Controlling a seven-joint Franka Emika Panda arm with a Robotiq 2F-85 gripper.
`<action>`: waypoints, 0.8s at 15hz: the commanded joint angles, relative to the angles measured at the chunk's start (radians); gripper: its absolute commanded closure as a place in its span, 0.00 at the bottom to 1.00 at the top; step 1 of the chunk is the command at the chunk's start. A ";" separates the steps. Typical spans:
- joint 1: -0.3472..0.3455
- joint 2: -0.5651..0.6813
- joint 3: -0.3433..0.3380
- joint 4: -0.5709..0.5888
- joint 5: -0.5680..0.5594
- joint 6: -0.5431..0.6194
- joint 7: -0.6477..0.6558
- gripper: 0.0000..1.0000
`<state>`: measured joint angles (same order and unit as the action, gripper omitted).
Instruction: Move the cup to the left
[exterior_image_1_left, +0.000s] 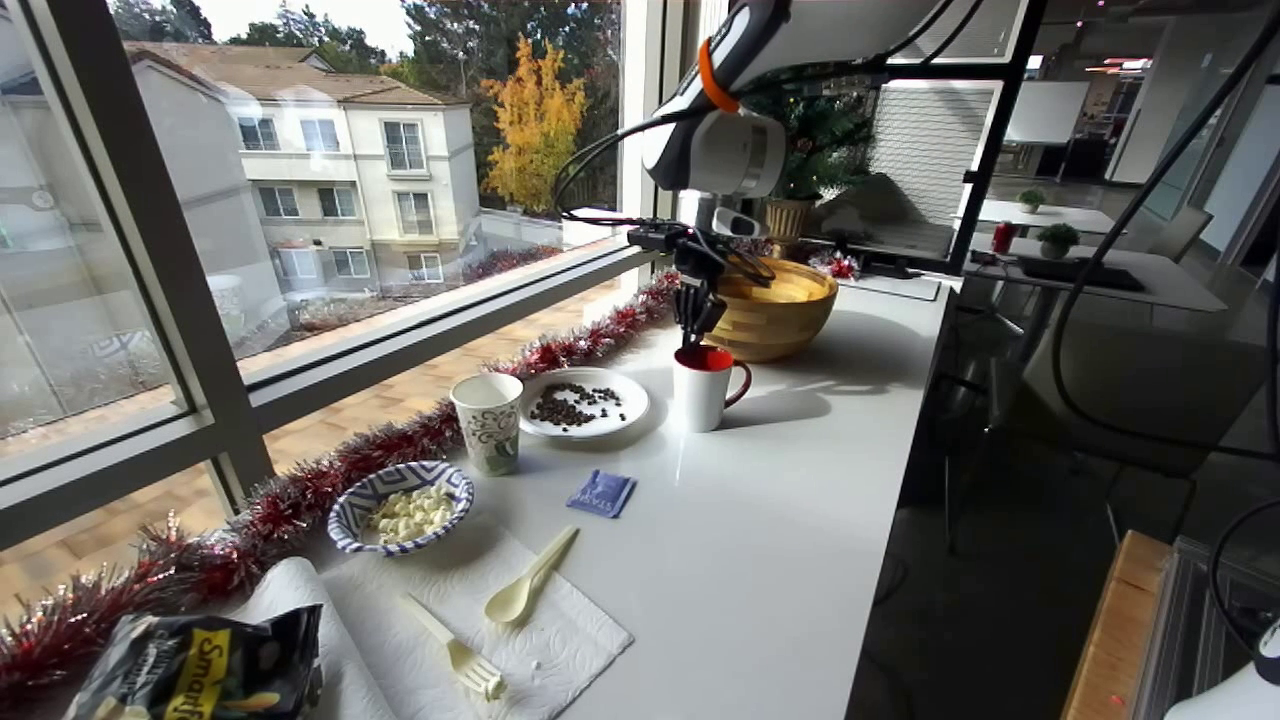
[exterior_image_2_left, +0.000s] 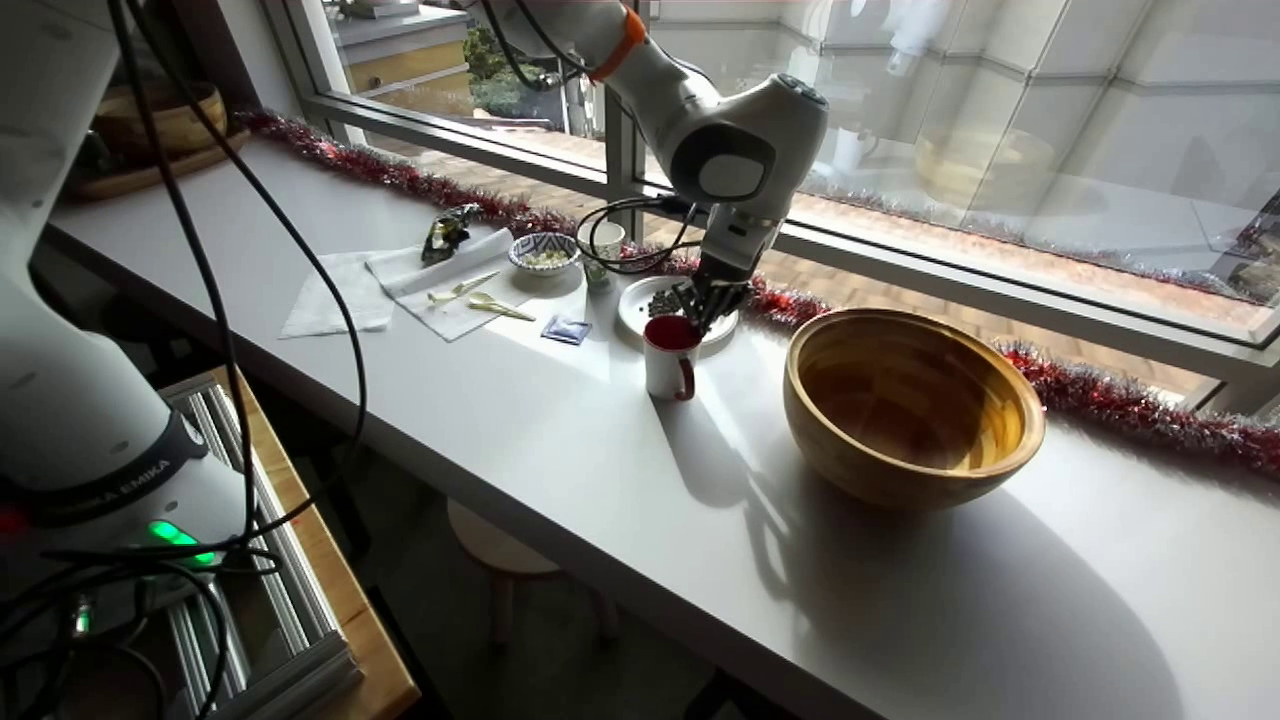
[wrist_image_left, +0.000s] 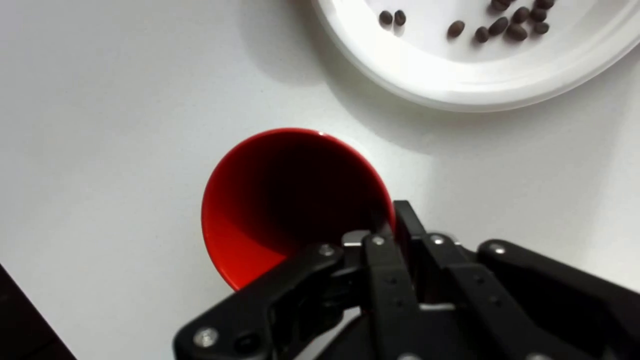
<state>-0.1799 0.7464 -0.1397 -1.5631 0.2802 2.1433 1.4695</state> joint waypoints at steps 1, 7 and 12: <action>0.023 -0.020 -0.019 -0.010 -0.020 -0.012 -0.010 0.98; 0.092 -0.119 -0.038 -0.122 -0.095 -0.019 -0.011 0.98; 0.136 -0.186 0.005 -0.204 -0.073 -0.011 -0.036 0.98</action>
<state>-0.0647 0.6466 -0.1572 -1.6814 0.2032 2.1413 1.4567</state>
